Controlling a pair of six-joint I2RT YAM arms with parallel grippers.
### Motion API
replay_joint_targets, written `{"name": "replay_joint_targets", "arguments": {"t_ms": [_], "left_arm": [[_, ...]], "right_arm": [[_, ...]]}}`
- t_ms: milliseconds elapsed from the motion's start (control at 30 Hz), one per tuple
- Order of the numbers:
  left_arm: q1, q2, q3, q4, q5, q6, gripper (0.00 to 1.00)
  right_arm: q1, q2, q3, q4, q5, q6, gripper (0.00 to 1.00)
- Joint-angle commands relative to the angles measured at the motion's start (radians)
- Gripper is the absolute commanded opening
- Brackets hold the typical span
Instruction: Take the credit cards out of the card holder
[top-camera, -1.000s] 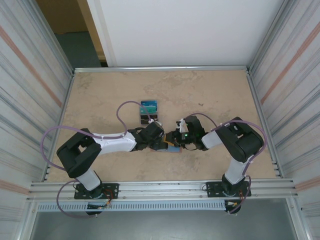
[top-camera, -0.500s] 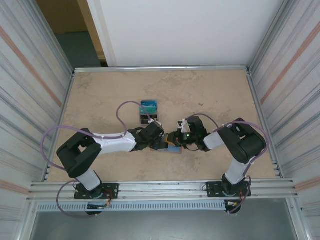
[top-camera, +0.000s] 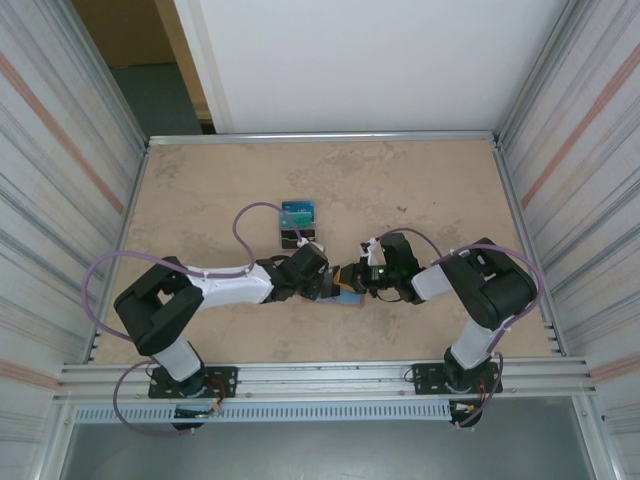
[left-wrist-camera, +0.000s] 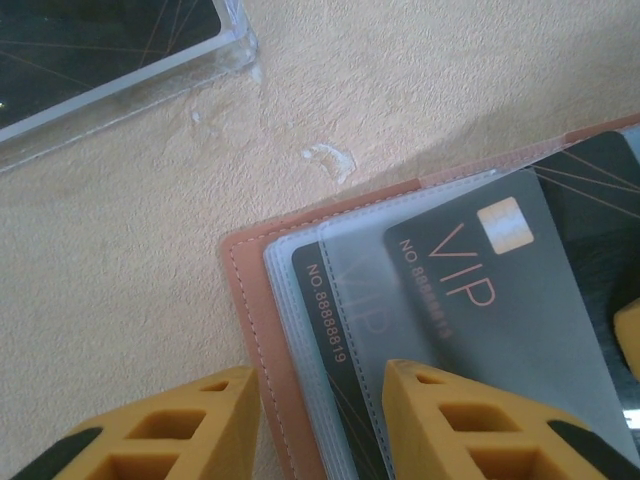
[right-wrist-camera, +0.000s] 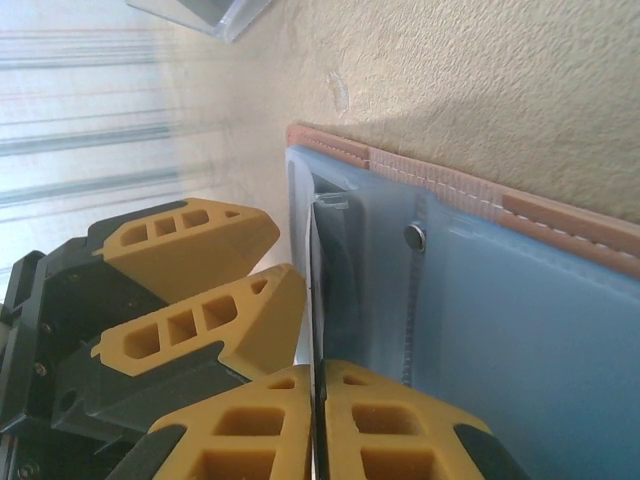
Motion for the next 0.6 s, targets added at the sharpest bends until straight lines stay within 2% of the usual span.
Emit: {"name": "replay_joint_targets", "arguments": {"t_ms": [0,300,433,567], "left_arm": [[-0.008,0.040,-0.018,-0.086,0.007,-0.012,0.39],[-0.007,0.029,-0.017,-0.092,0.005,-0.016,0.39],[-0.007,0.007,-0.024,-0.101,-0.003,-0.021,0.39],[-0.006,-0.010,-0.022,-0.112,-0.009,-0.021,0.39]], "right_arm": [[-0.003,-0.028,-0.005,0.025,-0.018,0.004,0.09],[-0.015,-0.021,-0.005,-0.030,-0.004,-0.013,0.00],[-0.032,-0.073,0.006,-0.204,0.036,-0.096,0.00],[-0.041,-0.162,0.050,-0.459,0.102,-0.213,0.00]]}}
